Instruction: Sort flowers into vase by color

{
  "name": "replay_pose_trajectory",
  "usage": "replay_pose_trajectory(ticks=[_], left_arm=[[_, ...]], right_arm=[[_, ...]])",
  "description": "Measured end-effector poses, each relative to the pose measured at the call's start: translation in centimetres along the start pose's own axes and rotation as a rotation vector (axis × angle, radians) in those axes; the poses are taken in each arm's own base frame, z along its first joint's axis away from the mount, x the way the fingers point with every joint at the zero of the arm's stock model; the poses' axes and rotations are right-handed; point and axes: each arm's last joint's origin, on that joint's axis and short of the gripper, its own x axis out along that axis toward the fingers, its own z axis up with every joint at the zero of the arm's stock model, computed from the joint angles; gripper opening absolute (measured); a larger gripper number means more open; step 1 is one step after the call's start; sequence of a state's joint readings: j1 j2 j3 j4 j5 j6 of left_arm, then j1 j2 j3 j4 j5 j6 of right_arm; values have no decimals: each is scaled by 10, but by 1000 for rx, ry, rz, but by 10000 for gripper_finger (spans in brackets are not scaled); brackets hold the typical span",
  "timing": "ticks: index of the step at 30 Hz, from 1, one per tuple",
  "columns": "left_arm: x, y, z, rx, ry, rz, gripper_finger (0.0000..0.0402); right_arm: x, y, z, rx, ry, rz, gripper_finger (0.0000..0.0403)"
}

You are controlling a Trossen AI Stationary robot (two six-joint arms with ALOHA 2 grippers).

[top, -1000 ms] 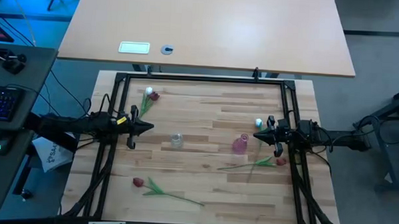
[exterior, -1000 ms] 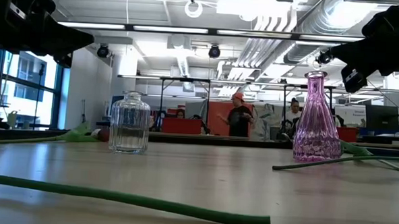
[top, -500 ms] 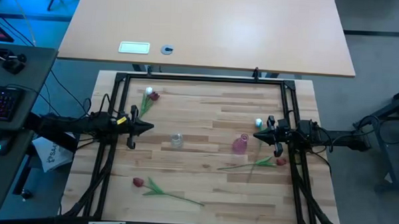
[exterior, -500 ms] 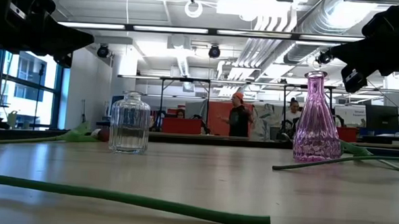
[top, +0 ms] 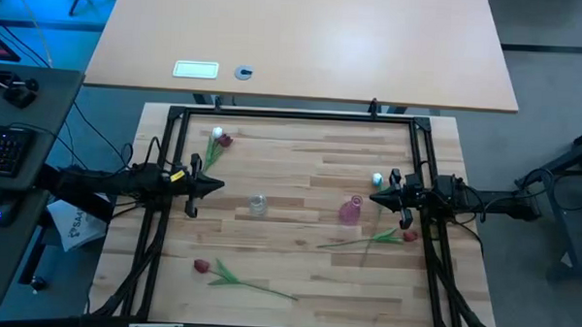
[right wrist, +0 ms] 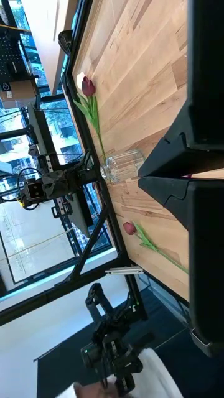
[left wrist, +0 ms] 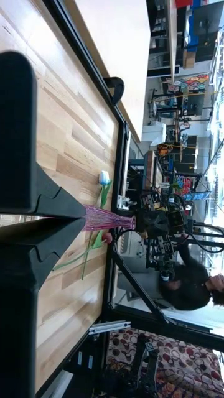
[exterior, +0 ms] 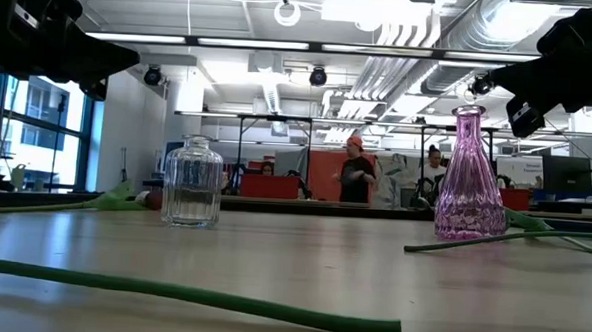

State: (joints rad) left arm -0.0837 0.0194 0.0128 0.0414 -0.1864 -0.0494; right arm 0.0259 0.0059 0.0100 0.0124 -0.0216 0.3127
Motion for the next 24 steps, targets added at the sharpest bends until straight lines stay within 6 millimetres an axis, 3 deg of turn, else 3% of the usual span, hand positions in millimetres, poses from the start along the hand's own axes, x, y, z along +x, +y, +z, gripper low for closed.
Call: replay_pose_trajectory(ticks=[15,20,22,24], left_arm=[[0,0,0,0,0,0,0],[0,0,0,0,0,0,0],[0,0,0,0,0,0,0],[0,0,0,0,0,0,0]], right_arm=[[0,0,0,-24,0,-2,0],[0,-2,2,-68,-38,-86,0],[0,-1,7,74,-102,-84,0],[-3,2,22,329,-278,-40,0]])
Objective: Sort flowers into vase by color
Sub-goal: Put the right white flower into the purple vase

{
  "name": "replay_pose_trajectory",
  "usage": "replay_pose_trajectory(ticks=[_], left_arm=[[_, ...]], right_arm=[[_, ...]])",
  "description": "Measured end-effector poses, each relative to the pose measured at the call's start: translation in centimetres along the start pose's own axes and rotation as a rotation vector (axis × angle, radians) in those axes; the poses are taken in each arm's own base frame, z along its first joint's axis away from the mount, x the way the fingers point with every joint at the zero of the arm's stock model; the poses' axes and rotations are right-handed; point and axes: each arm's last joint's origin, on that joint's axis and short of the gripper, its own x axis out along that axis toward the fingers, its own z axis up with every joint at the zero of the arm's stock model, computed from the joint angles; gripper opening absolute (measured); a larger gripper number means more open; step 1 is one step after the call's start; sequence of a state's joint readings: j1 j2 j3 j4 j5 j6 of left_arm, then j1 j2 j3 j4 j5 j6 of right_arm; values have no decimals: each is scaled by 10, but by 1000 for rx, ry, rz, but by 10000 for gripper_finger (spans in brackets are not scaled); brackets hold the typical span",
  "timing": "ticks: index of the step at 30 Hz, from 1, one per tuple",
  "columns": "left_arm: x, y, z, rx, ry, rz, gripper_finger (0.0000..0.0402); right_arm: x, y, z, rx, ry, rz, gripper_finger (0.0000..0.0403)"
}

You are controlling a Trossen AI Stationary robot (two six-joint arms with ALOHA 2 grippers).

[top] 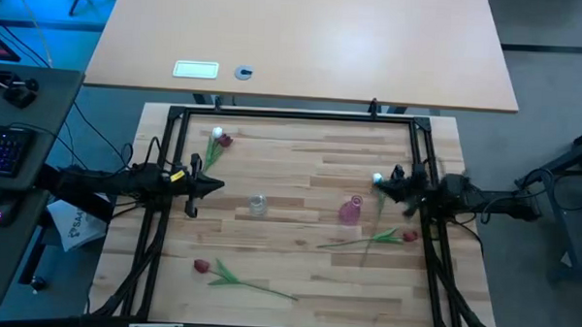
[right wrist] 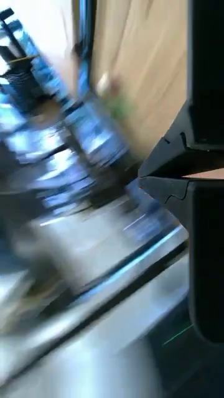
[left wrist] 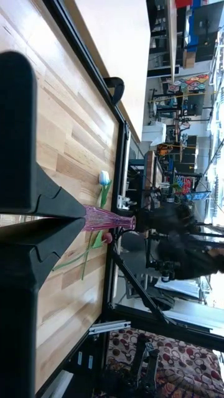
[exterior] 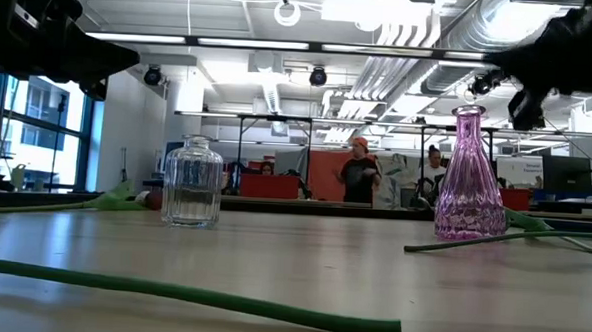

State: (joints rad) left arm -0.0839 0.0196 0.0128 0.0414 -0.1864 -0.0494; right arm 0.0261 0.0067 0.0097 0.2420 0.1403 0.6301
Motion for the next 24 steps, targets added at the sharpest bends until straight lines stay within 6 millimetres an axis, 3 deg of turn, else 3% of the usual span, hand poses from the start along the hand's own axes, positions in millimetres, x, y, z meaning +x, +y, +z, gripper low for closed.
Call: replay_pose_trajectory(ticks=[2,4,9,13,15,19,24], left_arm=[[0,0,0,0,0,0,0],[0,0,0,0,0,0,0],[0,0,0,0,-1,0,0],[0,0,0,0,-1,0,0],[0,0,0,0,0,0,0],[0,0,0,0,0,0,0],[0,0,0,0,0,0,0]], right_arm=[[-1,7,14,242,-182,34,0],[-4,10,23,332,-309,54,0],[-7,21,40,316,-457,113,0],[-4,55,75,227,-479,357,0],[7,74,94,128,-465,369,0],[51,104,120,-111,-351,200,0],[103,116,149,-181,-303,-403,0]])
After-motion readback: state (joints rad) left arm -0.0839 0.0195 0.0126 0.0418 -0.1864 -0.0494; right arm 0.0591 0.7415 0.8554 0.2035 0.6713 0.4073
